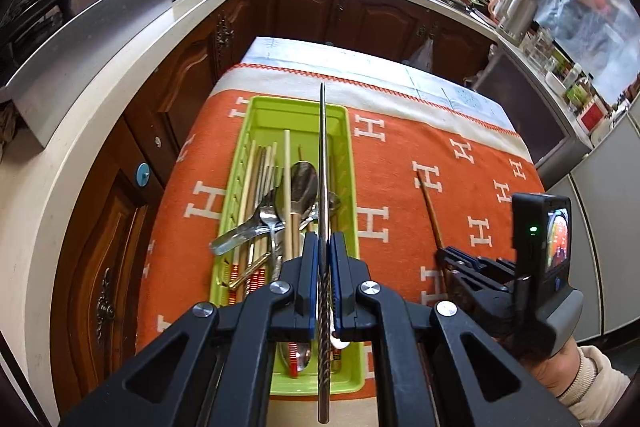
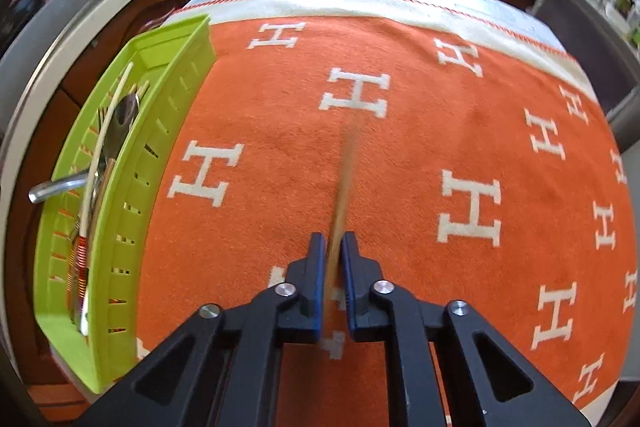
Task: Organize utensils
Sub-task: 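Grasp the wooden chopstick with the right gripper while the left carries the metal chopstick over the tray, then open both grippers over the tray to drop both chopsticks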
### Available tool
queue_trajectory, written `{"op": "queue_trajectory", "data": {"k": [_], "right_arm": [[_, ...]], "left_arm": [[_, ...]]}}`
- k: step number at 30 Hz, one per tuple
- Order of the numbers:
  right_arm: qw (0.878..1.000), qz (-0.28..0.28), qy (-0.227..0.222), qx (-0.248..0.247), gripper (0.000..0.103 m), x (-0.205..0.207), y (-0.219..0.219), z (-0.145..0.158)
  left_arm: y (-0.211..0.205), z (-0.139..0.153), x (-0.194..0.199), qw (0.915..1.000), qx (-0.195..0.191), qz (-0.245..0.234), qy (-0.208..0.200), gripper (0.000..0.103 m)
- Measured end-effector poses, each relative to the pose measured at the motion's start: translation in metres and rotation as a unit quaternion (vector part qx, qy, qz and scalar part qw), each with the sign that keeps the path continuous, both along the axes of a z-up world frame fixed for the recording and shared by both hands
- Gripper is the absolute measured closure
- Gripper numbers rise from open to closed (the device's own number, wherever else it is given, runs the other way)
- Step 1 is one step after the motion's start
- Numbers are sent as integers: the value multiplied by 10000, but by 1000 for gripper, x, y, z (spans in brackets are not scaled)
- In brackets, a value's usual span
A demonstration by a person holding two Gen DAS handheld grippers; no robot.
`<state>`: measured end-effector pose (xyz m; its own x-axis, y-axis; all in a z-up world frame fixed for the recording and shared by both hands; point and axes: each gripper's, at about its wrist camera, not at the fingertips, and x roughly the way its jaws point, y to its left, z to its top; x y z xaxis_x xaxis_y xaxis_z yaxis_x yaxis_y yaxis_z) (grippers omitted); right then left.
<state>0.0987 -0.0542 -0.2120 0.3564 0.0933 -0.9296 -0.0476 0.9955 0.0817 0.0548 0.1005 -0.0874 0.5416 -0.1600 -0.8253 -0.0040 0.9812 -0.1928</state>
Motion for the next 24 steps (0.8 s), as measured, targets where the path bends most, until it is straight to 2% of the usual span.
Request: {"op": "queue_trajectory", "data": {"k": [4, 7, 15, 19, 24], "right_arm": [[9985, -81, 280, 456, 97, -3, -16, 3], [9959, -26, 332, 845, 97, -11, -18, 17], [9836, 563, 208, 1699, 97, -7, 18, 90], [9805, 728, 229, 1814, 97, 9, 54, 109], [9821, 644, 372, 1730, 97, 32, 90, 97]], "left_arm": [[10, 0, -3, 10000, -39, 76, -34, 100], [18, 0, -4, 9998, -72, 181, -58, 100], [41, 1, 1, 9988, -143, 448, -103, 100], [45, -4, 6, 9986, -210, 482, -61, 100], [48, -23, 17, 9983, -253, 511, 133, 100]]}}
